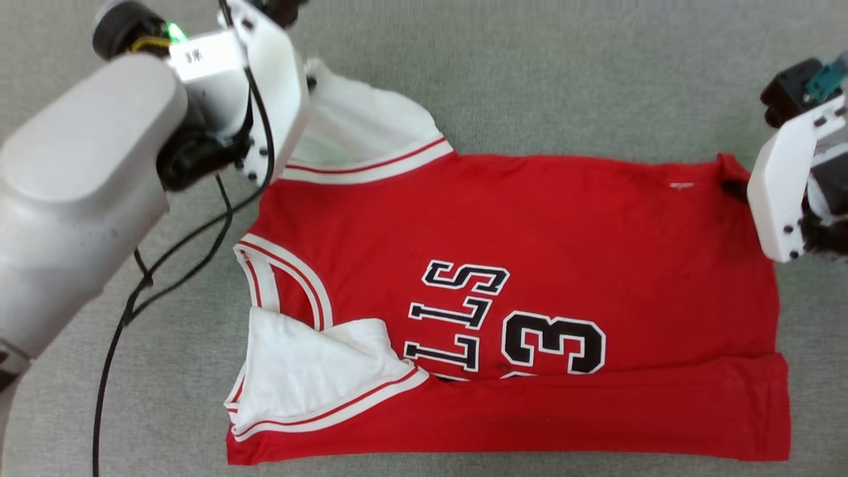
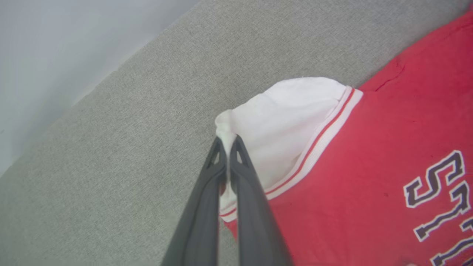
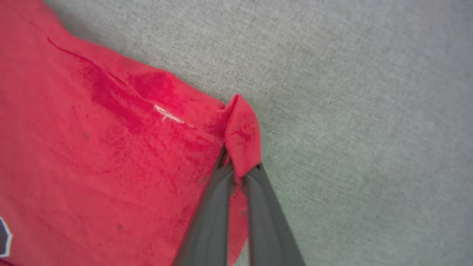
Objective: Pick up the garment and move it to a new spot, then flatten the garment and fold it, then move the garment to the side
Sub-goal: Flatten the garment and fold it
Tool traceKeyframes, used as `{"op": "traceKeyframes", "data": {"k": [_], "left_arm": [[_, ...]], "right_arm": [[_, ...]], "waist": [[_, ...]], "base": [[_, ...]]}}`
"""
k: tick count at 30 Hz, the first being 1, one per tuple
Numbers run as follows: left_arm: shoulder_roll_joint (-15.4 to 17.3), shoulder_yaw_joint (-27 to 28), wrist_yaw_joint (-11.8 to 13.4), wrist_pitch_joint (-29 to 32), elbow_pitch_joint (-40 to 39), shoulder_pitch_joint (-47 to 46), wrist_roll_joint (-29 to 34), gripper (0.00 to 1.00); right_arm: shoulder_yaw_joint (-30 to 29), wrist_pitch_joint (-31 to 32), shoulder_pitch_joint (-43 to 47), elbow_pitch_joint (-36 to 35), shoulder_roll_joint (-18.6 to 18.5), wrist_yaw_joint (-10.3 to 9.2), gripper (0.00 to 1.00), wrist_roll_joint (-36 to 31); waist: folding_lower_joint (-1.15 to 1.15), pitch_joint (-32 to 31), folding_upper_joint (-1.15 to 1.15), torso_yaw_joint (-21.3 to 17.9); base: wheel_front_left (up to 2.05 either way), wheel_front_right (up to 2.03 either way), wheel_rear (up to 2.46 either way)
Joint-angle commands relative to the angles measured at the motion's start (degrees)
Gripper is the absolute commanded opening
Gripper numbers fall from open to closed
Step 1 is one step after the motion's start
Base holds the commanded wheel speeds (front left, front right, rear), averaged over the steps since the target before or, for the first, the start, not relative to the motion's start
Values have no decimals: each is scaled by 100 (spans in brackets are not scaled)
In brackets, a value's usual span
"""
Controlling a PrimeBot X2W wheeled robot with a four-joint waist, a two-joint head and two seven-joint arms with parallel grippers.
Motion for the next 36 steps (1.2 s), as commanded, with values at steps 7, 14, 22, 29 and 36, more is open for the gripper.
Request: {"op": "traceKeyframes", "data": {"k": [7,14,22,29,36], "left_arm": [[479,-168,-1,-431,-442,1047,-175,0],[909,-237,221,-617,-1054,1941,-275,0],[1497,-306,656,-711,-1994,3089,-389,0],[1725,-327,989,-819,-2453,3861,-472,0],[1559,-339,1085,-911,-2281,4361,-457,0]], "right_arm": [[275,-1195,940,-340,-379,-1,0,304],[331,-1671,1766,-537,-590,-1,0,402],[276,-1922,2789,-889,-774,-1,0,488],[140,-1961,3377,-993,-754,-1,0,454],[129,-1884,3603,-794,-443,-1,0,331]], "waist": [[0,-1154,0,-23],[0,-1701,0,25],[0,-2095,0,71],[0,-2080,0,59],[0,-1893,0,34]], "base": [[0,0,0],[0,0,0],[0,0,0],[0,0,0],[0,0,0]]}}
